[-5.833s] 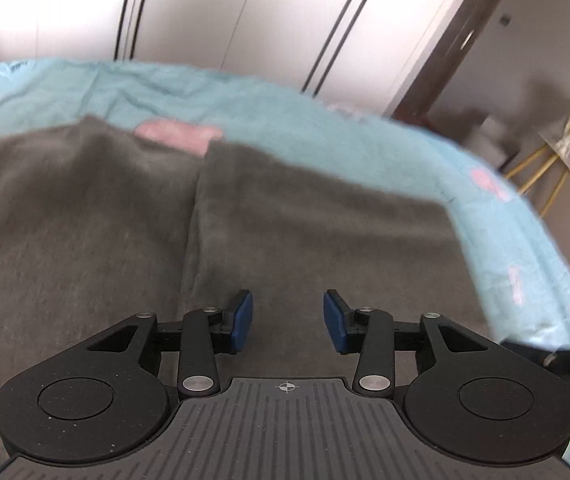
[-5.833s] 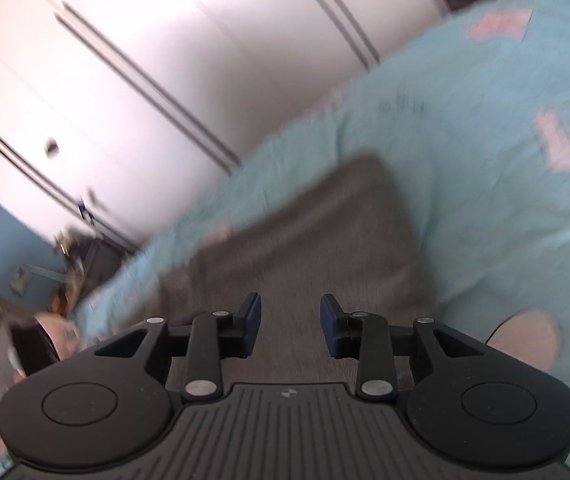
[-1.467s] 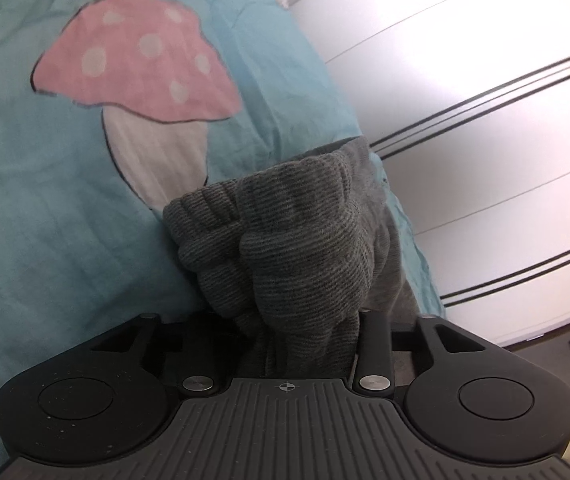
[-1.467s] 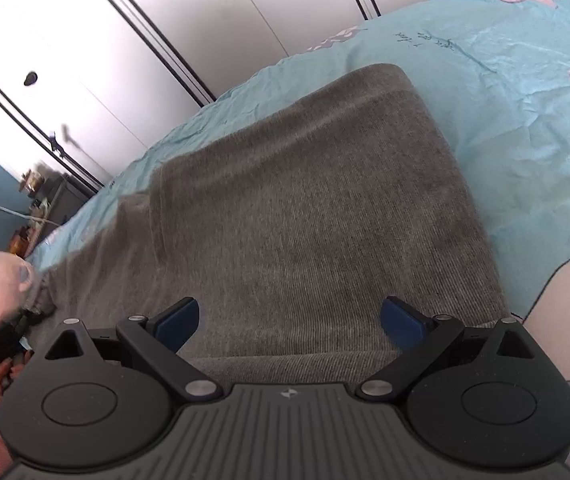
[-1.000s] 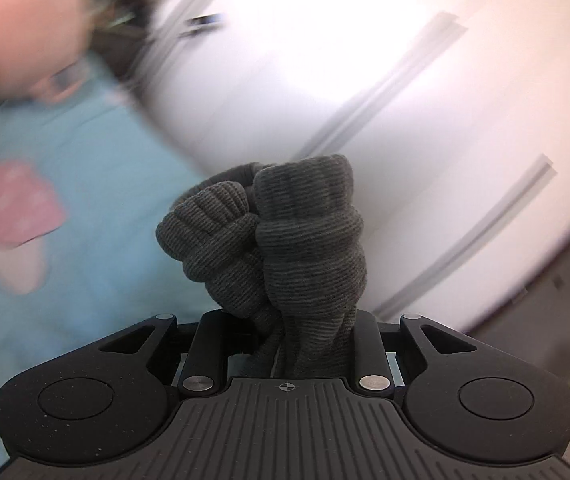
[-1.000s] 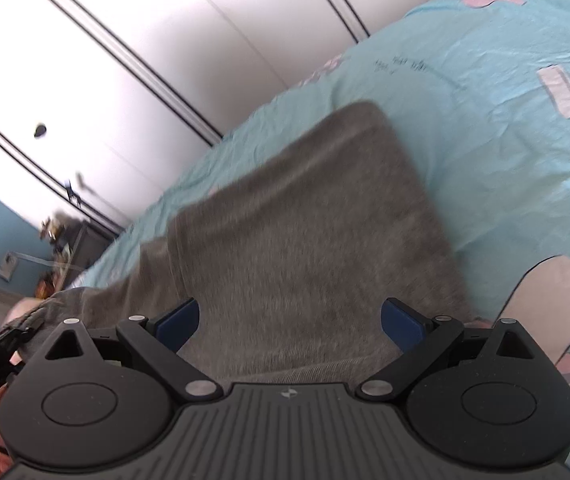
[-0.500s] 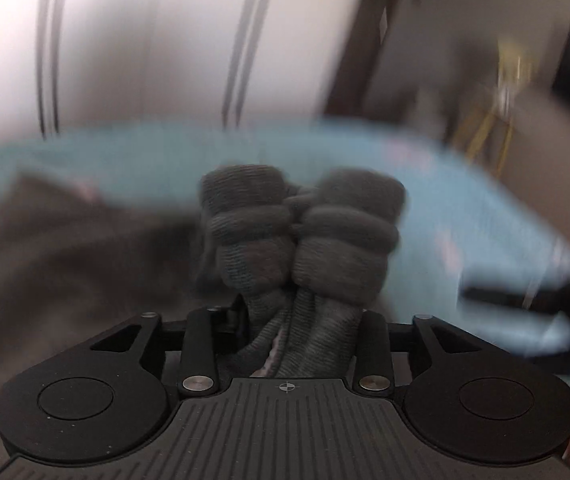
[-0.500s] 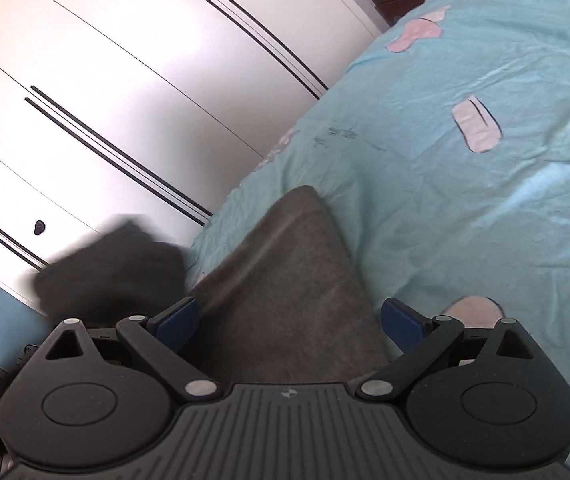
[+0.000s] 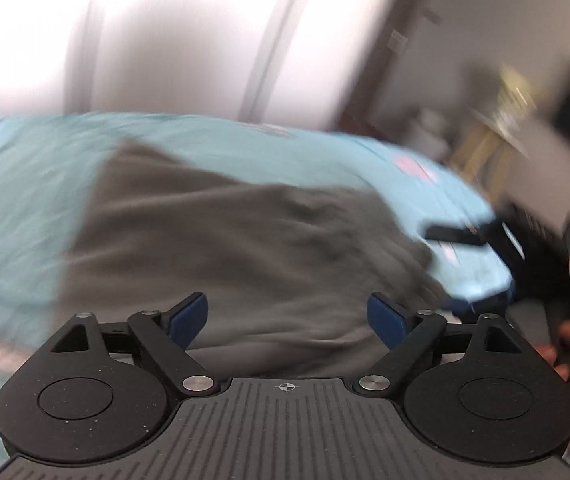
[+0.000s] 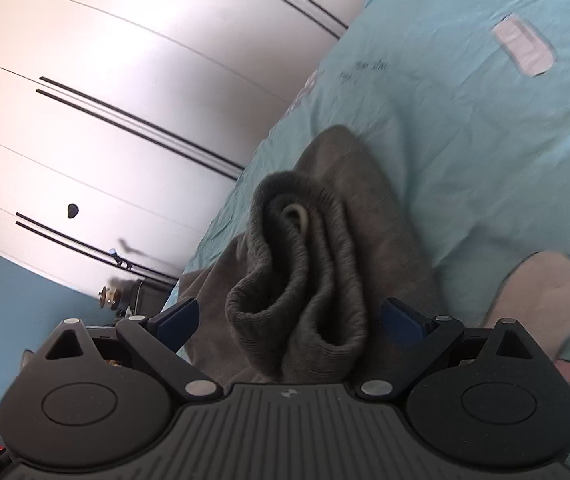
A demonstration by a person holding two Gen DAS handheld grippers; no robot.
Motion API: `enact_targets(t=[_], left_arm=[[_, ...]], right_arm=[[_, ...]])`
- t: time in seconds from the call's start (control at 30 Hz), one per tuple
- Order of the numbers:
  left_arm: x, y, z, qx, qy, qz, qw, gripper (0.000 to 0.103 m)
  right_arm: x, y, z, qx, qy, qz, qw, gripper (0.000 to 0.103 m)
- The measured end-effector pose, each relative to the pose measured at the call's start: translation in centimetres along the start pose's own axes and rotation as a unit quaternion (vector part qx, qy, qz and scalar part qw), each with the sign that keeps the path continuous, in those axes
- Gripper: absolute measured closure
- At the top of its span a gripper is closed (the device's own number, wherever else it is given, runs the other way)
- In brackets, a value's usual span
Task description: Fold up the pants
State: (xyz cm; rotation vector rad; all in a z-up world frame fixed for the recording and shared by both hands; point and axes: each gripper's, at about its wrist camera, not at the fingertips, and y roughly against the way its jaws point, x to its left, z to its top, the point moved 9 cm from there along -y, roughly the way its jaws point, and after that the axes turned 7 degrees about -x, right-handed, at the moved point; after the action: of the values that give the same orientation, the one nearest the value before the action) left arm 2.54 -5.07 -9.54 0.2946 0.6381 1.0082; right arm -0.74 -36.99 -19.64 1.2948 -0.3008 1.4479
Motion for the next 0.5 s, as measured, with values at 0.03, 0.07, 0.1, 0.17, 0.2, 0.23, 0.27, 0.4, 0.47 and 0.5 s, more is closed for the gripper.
enact_targets(t=[0.03,0.07,0.1,0.17,0.2,0.23,0.27,0.4,0.47,0.5], left_arm=[[2.1,0.8,0.1,-0.006,0.023,0.020,0.9995,0.009],[4.4,1.5,0.1,-0.008,0.048,0.046,0.9978,0.009],[7.0,2.0,0.0,-0.006,0.076,0.073,0.9944,0.009],[11.4,3.0,-0.5,-0.011,0.139,0.104,0.9848,0.009],[13.2,3.4,-0.8,-0.014,0.179,0.114,0.9770,0.009],[14.9,3.7,-1.2,-0.015,0.217,0.124,0.9681,0.010],[16.3,4.0,-1.6,-0.017,0.248,0.130,0.9597,0.010],[18.3,3.4,-2.8,-0.006,0.278,0.148,0.9491,0.010],[18.5,3.3,-3.4,-0.003,0.272,0.155,0.9496,0.010],[18.2,3.1,-3.5,-0.005,0.272,0.152,0.9501,0.010]], right_arm=[[0.4,-0.6,0.0,0.005,0.004,0.000,1.000,0.005],[0.6,-1.1,0.0,0.008,0.007,-0.004,1.000,0.005],[0.9,-1.5,0.1,0.011,0.008,-0.009,1.000,0.005],[1.4,-2.6,0.2,0.016,0.005,-0.018,1.000,0.006],[1.6,-3.1,0.3,0.019,0.006,-0.020,1.000,0.006],[1.8,-3.7,0.3,0.024,0.011,-0.025,0.999,0.007],[1.9,-4.2,0.3,0.029,0.019,-0.036,0.999,0.014],[1.2,-6.0,-0.1,0.041,0.045,-0.091,0.994,0.053],[0.8,-6.0,0.0,0.035,0.037,-0.102,0.994,0.059],[1.1,-5.9,0.2,0.033,0.036,-0.099,0.994,0.061]])
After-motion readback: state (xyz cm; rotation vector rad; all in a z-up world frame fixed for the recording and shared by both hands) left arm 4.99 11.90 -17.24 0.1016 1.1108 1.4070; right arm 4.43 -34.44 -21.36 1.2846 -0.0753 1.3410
